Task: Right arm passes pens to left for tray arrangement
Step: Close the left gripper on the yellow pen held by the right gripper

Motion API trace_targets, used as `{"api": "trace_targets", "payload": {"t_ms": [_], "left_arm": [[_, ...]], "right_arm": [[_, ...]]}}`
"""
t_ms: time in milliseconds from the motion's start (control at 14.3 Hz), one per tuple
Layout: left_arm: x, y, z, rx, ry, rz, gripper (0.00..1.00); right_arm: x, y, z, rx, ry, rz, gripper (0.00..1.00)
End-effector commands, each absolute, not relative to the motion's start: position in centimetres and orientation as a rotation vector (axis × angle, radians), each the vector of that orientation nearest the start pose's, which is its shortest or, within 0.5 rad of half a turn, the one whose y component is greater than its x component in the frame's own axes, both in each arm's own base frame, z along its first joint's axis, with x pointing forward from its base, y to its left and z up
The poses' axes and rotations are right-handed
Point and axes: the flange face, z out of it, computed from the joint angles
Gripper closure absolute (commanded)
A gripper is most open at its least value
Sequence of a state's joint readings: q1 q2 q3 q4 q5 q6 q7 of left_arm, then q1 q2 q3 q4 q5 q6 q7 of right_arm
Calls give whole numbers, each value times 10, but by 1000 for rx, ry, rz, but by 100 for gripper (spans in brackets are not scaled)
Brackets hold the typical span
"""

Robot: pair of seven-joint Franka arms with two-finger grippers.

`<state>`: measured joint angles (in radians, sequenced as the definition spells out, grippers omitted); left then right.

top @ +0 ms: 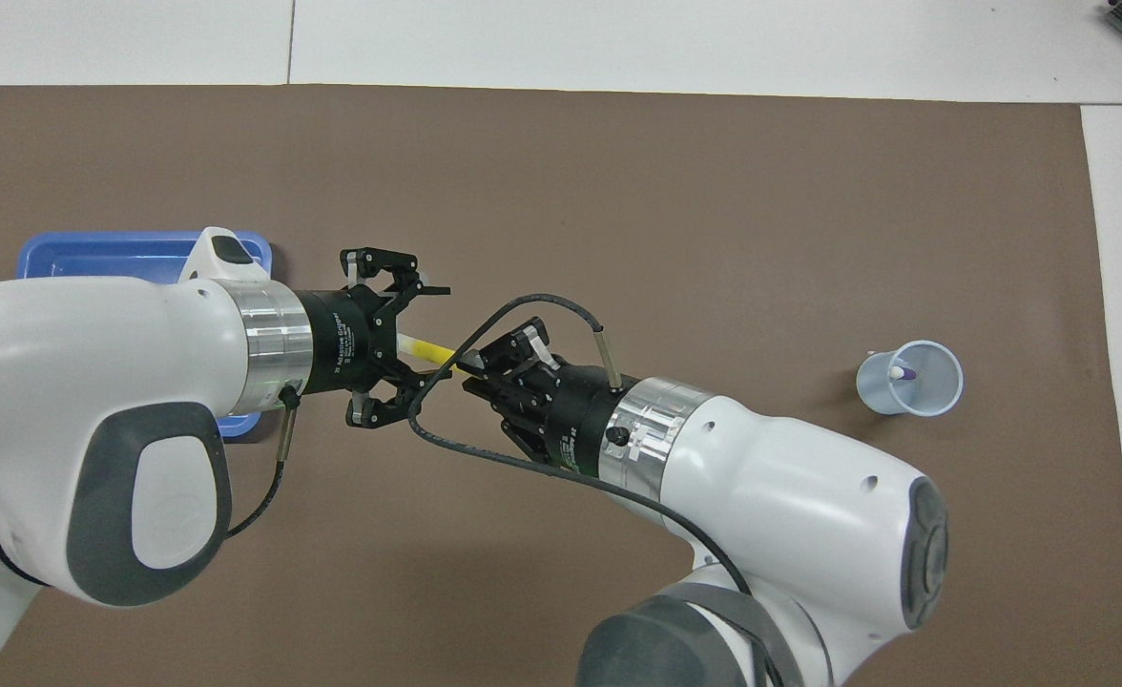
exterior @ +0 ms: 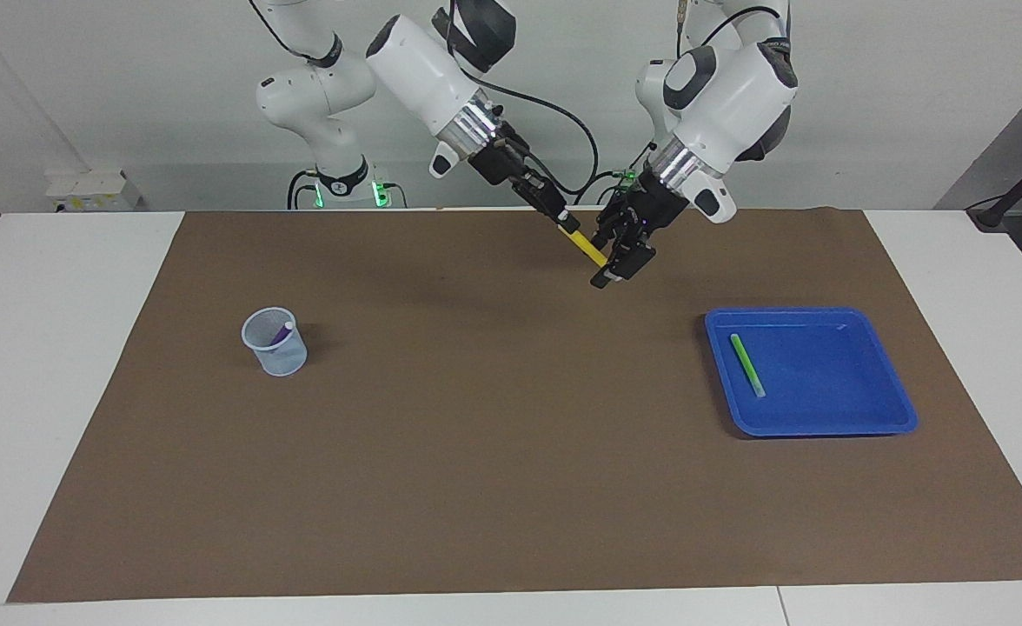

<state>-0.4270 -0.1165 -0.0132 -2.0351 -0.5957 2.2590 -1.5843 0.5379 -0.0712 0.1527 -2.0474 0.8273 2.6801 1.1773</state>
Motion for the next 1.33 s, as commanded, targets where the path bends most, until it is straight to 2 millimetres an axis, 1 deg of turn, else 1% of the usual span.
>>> {"api": "trace_targets", "payload": {"t_ms": [0,70,279,698,767,837,907,1047,1116,1186,1256], "left_arm": [[486,-244,539,1945,1673,-368,85],[484,-244,538,1964,1671,-385,100],[481,-244,537,1983,1673,-411,100],[476,-242,541,2020,1650,-438,100],[476,-242,541,2023,1648,-440,100],[476,-242,541,2024,1649,-442,100],[476,-241,541,2026,1648,-439,100],[477,-240,540,2041,1626,-432,100],[478,-237,539,2051,1617,-432,100],[478,-232,540,2065,1599,-427,100],[480,-227,539,2084,1581,-429,100]], "right_arm": [[451,347,546,-1906,1196,121,100],[451,347,545,-1907,1197,122,100],[451,347,545,-1907,1197,122,100],[453,345,545,-1913,1203,141,100],[454,344,545,-1914,1207,147,63],[455,344,546,-1911,1209,146,22],[455,343,546,-1919,1197,142,0],[457,339,542,-1992,1147,153,0],[459,332,537,-2066,1088,164,0],[463,320,533,-2166,989,149,0],[468,304,530,-2277,861,119,0]]}}
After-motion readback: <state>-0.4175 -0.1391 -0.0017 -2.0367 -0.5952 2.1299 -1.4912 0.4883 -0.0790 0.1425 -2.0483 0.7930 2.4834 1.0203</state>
